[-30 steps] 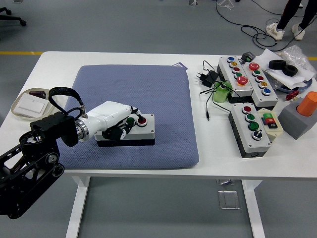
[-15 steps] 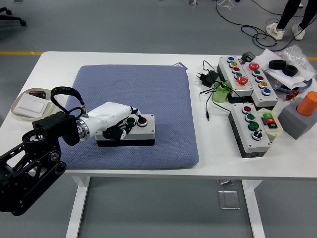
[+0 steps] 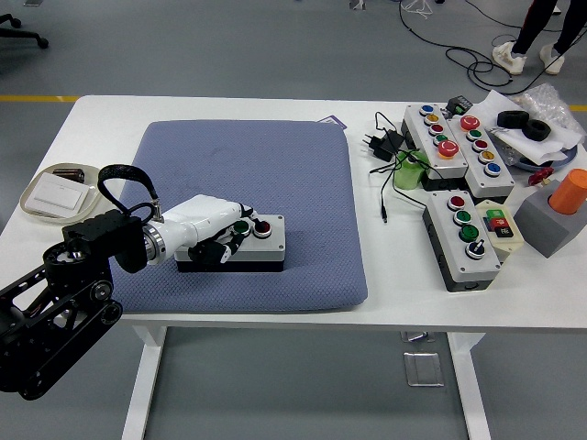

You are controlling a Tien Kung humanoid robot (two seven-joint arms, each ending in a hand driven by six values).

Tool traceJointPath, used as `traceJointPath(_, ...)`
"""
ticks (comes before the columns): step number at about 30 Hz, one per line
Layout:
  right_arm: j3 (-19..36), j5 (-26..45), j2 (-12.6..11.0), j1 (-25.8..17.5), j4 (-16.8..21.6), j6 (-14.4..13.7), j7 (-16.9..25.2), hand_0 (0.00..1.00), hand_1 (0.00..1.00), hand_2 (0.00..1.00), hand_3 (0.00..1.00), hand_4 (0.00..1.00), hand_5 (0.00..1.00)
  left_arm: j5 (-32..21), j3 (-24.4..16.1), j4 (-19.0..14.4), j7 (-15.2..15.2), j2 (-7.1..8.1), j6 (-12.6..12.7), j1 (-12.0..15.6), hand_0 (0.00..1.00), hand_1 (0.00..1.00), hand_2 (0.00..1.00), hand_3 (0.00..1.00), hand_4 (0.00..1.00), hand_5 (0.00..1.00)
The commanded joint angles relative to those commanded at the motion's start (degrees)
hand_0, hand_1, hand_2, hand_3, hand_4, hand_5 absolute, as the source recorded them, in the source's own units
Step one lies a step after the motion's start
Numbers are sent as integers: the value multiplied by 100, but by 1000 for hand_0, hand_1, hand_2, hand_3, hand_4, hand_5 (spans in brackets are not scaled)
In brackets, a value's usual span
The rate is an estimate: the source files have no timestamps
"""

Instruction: Pick up the button,place it on the desk,press the button,press the button

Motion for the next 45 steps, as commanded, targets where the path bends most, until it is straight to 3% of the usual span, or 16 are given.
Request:
traceJointPath(4, 4, 6, 1, 1, 0, -4, 3, 630, 492, 543, 585, 271, 17, -25, -207, -171, -72, 2, 283, 27, 28, 2, 12, 729, 261, 2)
traceJointPath(5, 6, 2, 1, -1, 0, -3, 3, 630, 493, 543, 585, 272, 18, -96, -334, -271, -104, 5, 440, 48, 27, 2, 15, 736, 365, 2)
traceJointPath(10, 23, -12, 3, -1, 0, -5, -2, 630, 493, 543, 585, 272, 18, -552, -790, -501, -178, 14, 1112, 126, 27, 2, 15, 736, 365, 2)
traceJointPath(11, 23, -10, 5, -3, 0, -5, -3, 630, 493, 543, 585, 271, 18, -702, -887, -525, -198, 15, 1270, 150, 16, 9, 71, 740, 776, 807)
traceJointPath(16, 25, -15, 9, -6, 0, -5, -11, 630, 493, 543, 585, 271, 18, -1851, -1305, -390, -284, 4, 2463, 223, 16, 9, 71, 740, 776, 807)
traceJointPath(17, 24, -14, 10, -9, 0, -5, -13, 630, 493, 542, 585, 271, 18, -2111, -1401, -305, -270, 3, 2713, 238, 208, 355, 390, 826, 720, 998)
traceJointPath(19, 24, -13, 11, -14, 0, -4, -15, 630, 493, 542, 585, 271, 18, -2558, -1505, -214, -243, 2, 2968, 250, 208, 355, 390, 826, 720, 998)
traceJointPath(22, 22, -19, 11, -26, 0, 0, -22, 630, 493, 542, 585, 271, 18, -3302, -1713, 161, -216, 25, 3054, 323, 208, 355, 390, 826, 720, 998)
traceJointPath(23, 22, -19, 11, -26, 0, 0, -23, 630, 493, 542, 585, 271, 18, -3502, -1721, 185, -218, 26, 3061, 327, 560, 702, 779, 845, 696, 998)
traceJointPath(28, 12, -9, 21, -49, 0, -1, -34, 630, 493, 542, 585, 271, 18, -4714, -1898, 745, -527, 4, 3412, 508, 560, 702, 779, 845, 696, 998)
traceJointPath(29, 8, -7, 21, -54, 0, -1, -34, 632, 495, 543, 584, 270, 19, -4938, -1945, 847, -588, 0, 3438, 555, 748, 853, 906, 862, 654, 998)
traceJointPath(31, 5, -6, 22, -60, 0, 1, -34, 632, 495, 543, 584, 270, 19, -5459, -2009, 964, -662, -4, 3397, 621, 748, 853, 906, 862, 654, 998)
traceJointPath(36, -6, 6, 26, -70, 0, 2, -36, 633, 495, 543, 584, 270, 20, -6613, -2046, 1186, -762, 64, 2915, 758, 753, 850, 901, 859, 617, 998)
traceJointPath(39, -6, -1, 26, -71, 0, 2, -38, 633, 495, 543, 584, 270, 20, -7310, -2018, 1228, -756, 111, 2791, 785, 753, 850, 901, 859, 617, 998)
traceJointPath(45, -1, -14, 26, -86, 0, 5, -39, 630, 495, 544, 584, 270, 20, -7497, -2049, 1264, -756, 154, 2604, 872, 772, 864, 908, 864, 611, 998)
